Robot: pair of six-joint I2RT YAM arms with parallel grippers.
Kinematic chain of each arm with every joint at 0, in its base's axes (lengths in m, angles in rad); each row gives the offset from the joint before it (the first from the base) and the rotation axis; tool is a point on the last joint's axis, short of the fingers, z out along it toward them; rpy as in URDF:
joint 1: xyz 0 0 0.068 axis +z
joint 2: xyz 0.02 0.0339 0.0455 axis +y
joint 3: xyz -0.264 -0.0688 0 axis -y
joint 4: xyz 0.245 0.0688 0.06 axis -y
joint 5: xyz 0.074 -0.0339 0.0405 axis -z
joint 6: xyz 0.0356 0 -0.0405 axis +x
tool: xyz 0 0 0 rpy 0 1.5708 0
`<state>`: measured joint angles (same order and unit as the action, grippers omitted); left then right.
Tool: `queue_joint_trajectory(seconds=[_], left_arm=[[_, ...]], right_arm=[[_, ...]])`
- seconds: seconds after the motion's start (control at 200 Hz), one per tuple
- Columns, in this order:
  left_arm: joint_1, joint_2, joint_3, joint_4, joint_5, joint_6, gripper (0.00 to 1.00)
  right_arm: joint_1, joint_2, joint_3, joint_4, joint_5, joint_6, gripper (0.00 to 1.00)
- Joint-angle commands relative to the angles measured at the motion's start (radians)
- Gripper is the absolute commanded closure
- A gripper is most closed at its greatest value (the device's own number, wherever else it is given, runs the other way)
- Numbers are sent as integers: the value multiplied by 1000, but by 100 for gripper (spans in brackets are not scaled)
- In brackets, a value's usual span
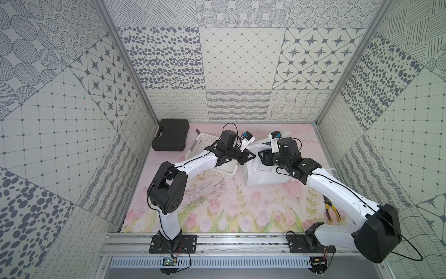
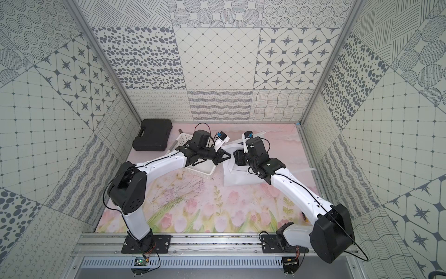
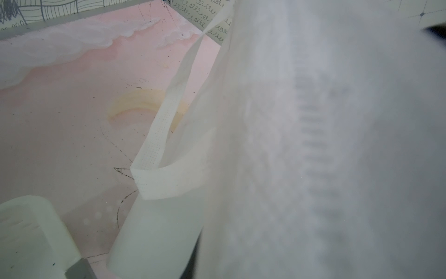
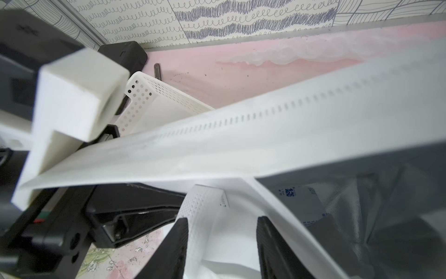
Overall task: Place the ice pack in the delivery bag
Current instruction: Close the delivery bag at the center of the board, then adjust the delivery bag at the center of the board.
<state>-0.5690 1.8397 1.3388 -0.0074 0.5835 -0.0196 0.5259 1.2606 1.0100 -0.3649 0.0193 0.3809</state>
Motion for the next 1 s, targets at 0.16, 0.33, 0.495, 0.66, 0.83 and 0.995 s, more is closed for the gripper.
queue_joint_trajectory(seconds=[0.16, 0.33, 0.495, 0.66, 0.83, 0.995], left_arm=[[-9, -25, 9, 40, -37, -31, 88], [-9, -27, 14, 45, -18, -48, 87], [-9, -40, 4, 41, -14, -41, 87], [-9, -45, 2, 24, 29, -24, 87], [-8, -43, 3, 6, 63, -13, 84], [-9, -45, 8, -22, 91, 6, 81]], right_arm=[[-5, -239, -33, -164, 80, -40, 46], [-9, -385, -94, -262, 185, -86, 43], [-63, -403, -128, -269, 202, -96, 35], [-206, -349, -143, -197, 68, -152, 34], [-320, -221, -115, -48, -77, -185, 50], [-355, -121, -89, 100, -178, -256, 55]])
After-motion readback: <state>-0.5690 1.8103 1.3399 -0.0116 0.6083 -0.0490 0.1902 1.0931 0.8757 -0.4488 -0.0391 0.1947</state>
